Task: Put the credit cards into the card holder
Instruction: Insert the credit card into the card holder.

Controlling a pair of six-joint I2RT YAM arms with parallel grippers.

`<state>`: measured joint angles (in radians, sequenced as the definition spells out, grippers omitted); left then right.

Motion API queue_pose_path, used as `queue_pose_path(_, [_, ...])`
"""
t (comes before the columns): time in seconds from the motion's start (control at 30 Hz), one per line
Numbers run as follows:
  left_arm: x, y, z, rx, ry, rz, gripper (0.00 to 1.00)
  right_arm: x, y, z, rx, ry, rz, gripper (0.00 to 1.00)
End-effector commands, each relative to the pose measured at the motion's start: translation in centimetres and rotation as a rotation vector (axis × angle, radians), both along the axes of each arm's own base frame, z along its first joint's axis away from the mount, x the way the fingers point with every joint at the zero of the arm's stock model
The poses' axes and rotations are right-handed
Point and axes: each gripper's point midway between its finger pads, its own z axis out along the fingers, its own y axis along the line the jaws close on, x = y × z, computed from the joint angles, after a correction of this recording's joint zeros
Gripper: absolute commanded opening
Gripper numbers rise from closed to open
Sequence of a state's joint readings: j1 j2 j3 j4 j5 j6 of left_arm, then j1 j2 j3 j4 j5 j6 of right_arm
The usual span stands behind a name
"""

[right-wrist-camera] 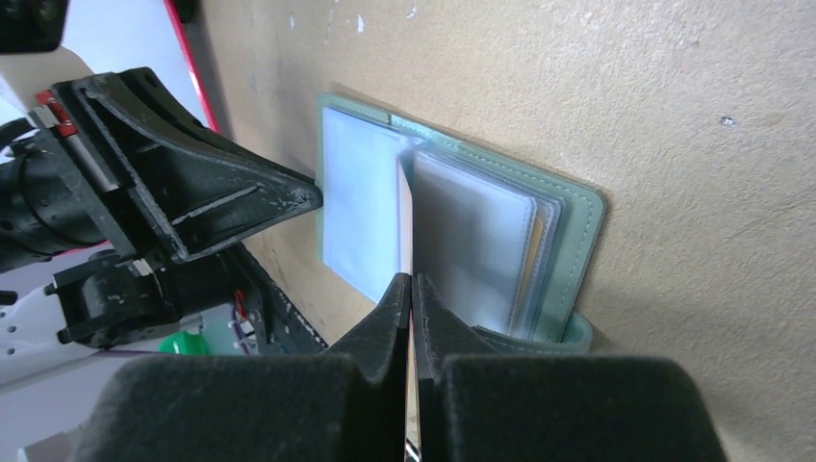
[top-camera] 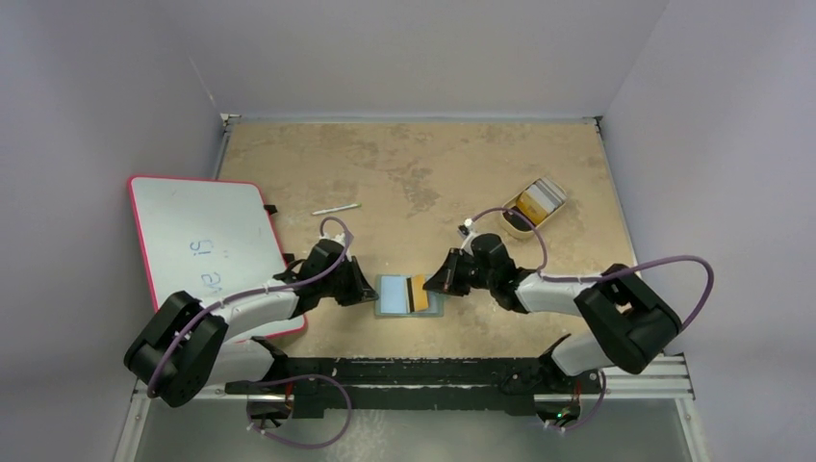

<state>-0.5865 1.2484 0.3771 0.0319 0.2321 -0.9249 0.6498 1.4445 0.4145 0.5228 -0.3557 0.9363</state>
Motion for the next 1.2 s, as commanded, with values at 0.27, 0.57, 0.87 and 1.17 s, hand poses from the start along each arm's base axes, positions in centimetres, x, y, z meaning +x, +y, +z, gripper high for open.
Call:
queue_pose_path(0.27, [0.9, -0.3, 1.2, -0.021, -0.039, 0.009, 0.00, 0.3, -0.3, 0.7, -0.002, -0.002, -0.049, 0.00])
queue_pose_path(0.57, [0.9, -0.3, 1.3, -0.027, -0.039, 0.013, 0.00, -0.1, -0.2, -0.5, -0.018, 0.032, -0.027, 0.00])
queue_pose_path(0.87, [0.8, -0.2, 1.3, -0.029, -0.040, 0.016, 0.00, 0.3, 0.9, -1.0, 0.004, 0.033, 0.008, 0.00])
queue_pose_path(1.17, [0.8, -0.2, 1.4, -0.031, -0.040, 0.018, 0.00, 0.8, 1.2, -1.1, 0.020, 0.023, -0.007, 0.00])
